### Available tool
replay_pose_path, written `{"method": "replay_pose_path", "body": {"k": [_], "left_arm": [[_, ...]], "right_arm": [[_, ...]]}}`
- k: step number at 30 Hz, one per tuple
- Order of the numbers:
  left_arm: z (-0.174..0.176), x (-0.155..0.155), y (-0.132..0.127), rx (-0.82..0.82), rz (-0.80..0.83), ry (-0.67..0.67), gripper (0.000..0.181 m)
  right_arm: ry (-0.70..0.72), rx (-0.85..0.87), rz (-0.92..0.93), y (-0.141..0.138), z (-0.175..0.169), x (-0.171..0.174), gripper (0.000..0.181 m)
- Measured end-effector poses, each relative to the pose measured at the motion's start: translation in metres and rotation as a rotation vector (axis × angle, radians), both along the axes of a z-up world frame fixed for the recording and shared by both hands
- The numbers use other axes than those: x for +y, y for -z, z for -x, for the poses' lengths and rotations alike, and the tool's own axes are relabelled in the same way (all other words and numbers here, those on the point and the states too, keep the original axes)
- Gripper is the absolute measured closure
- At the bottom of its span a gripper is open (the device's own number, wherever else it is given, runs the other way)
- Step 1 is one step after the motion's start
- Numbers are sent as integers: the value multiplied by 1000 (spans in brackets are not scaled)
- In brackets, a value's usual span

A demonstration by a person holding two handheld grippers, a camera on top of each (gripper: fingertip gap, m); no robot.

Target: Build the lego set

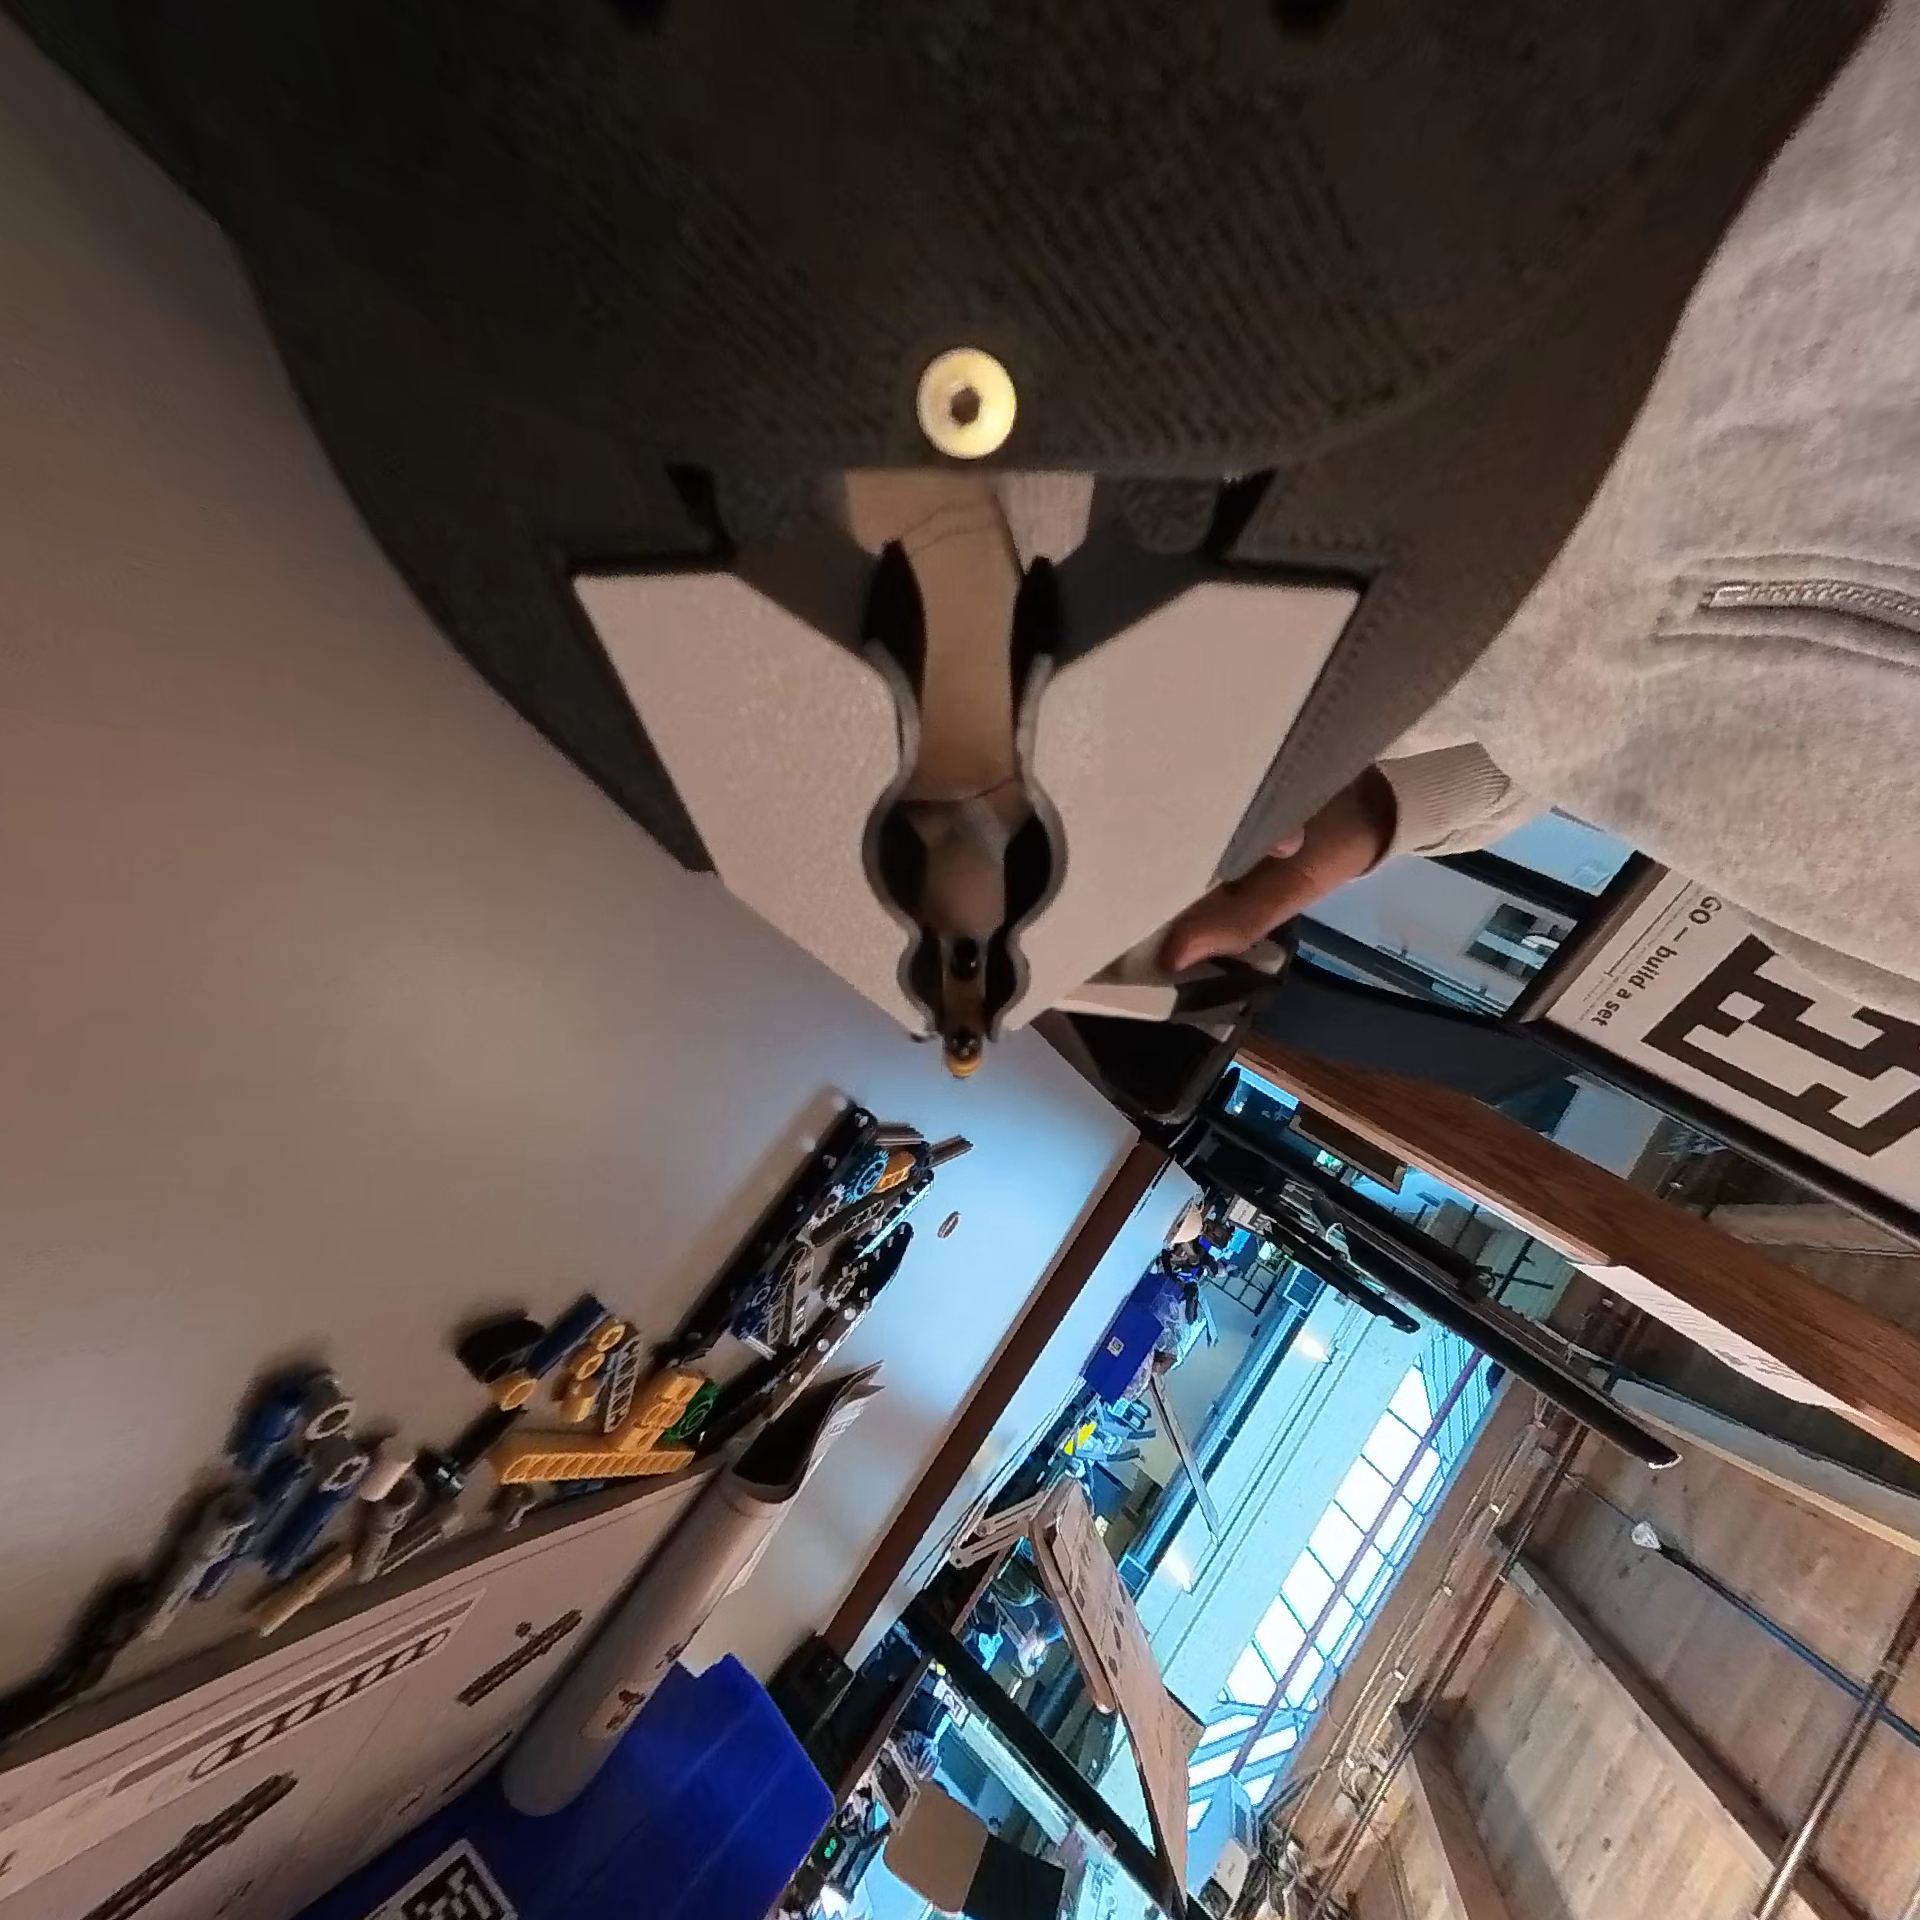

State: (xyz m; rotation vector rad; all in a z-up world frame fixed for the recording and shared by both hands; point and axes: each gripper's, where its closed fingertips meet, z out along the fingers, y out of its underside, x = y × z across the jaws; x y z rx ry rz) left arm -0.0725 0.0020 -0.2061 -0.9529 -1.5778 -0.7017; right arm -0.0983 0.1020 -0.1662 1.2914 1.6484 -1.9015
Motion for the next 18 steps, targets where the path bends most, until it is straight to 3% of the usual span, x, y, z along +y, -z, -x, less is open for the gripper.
{"method": "replay_pose_path", "body": {"k": [7,18], "left_arm": [[13,-9,-23,101,-43,-98,172],[19,27,-58,361,-35,2,172]], "right_arm": [[-13,-16,-48,9,1,-3,176],[-129,-27,32,-1,-17,-44,176]]}}
